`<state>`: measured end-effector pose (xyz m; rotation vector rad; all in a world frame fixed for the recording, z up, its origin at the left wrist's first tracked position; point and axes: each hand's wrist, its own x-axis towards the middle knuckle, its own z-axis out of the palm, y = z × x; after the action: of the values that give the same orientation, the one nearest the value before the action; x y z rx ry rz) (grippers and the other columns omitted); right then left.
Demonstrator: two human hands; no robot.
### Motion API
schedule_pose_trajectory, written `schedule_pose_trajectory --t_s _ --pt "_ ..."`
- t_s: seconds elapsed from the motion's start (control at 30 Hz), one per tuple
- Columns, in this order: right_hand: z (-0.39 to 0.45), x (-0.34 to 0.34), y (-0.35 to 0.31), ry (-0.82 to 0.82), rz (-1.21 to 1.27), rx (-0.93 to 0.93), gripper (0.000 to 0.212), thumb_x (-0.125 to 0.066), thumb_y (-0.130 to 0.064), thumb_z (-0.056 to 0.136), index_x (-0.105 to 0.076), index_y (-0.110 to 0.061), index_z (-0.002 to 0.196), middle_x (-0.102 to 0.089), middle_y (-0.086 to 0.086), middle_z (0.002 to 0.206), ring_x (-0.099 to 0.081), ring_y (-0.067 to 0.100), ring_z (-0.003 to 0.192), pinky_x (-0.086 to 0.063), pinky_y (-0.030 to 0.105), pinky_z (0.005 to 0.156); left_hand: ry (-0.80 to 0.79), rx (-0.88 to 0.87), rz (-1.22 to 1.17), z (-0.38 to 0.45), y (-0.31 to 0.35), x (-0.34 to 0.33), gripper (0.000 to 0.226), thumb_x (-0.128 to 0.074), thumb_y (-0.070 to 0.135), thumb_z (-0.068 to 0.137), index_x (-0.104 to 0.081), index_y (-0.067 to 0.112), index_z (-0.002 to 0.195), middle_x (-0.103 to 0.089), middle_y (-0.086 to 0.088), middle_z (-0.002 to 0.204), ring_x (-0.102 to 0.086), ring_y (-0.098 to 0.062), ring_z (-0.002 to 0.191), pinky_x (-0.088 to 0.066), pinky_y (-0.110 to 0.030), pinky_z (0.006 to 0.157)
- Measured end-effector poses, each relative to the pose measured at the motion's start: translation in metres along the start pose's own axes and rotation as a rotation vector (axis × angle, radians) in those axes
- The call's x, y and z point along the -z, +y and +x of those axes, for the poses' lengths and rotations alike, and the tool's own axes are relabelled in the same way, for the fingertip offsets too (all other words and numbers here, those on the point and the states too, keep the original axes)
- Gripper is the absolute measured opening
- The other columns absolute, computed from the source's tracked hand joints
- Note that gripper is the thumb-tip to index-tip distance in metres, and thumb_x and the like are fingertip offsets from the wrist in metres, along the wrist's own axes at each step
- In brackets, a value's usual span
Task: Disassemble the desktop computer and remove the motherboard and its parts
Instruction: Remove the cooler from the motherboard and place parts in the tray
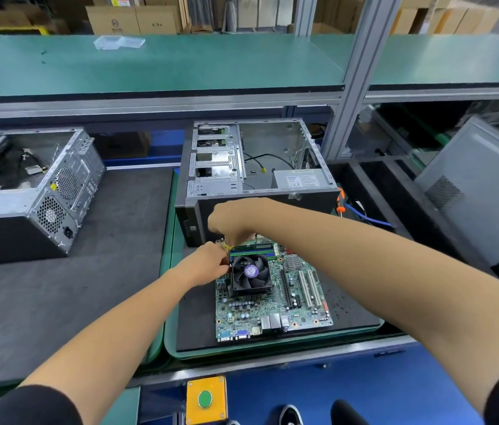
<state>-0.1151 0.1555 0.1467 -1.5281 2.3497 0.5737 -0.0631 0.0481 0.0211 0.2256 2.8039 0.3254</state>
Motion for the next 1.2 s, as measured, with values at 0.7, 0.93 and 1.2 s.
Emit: schedule_pose_trajectory --t_s 0.7,0.93,1.2 --pt "-0.001 -0.009 0.006 -0.010 0.268 -0.245 0.033 -0.040 -0.016 0.099 -0.059 -0.004 0.075 -0.057 0.007 0.062 -0.055 0.019 0.052 -0.035 0.023 0.041 0.038 0.028 -0.155 0.003 -0.001 0.003 0.035 -0.060 0.011 0.084 -0.044 0.016 0.053 -0.045 0.001 0.052 -0.040 -0.009 0.047 -0.031 -0.021 0.048" --pt "-0.002 -0.012 0.010 0.100 0.070 0.016 0.043 -0.062 -0.026 0.093 -0.043 -0.010 0.059 -0.046 0.001 0.060 -0.044 0.018 0.056 -0.029 0.028 0.045 0.011 0.010 -0.055 0.001 0.000 0.002 0.015 -0.056 0.020 0.088 -0.057 0.006 0.088 -0.043 -0.001 0.060 -0.039 -0.011 0.051 -0.026 -0.023 0.045" --pt "0.000 -0.009 0.005 0.149 -0.101 0.147 0.021 -0.062 -0.018 0.091 -0.068 0.000 0.083 -0.065 0.010 0.084 -0.063 0.028 0.077 -0.030 0.027 0.053 0.025 -0.034 -0.062 0.002 -0.001 0.004 0.023 -0.057 0.021 0.089 -0.058 0.000 0.099 -0.060 -0.007 0.083 -0.053 -0.023 0.079 -0.043 -0.033 0.069"
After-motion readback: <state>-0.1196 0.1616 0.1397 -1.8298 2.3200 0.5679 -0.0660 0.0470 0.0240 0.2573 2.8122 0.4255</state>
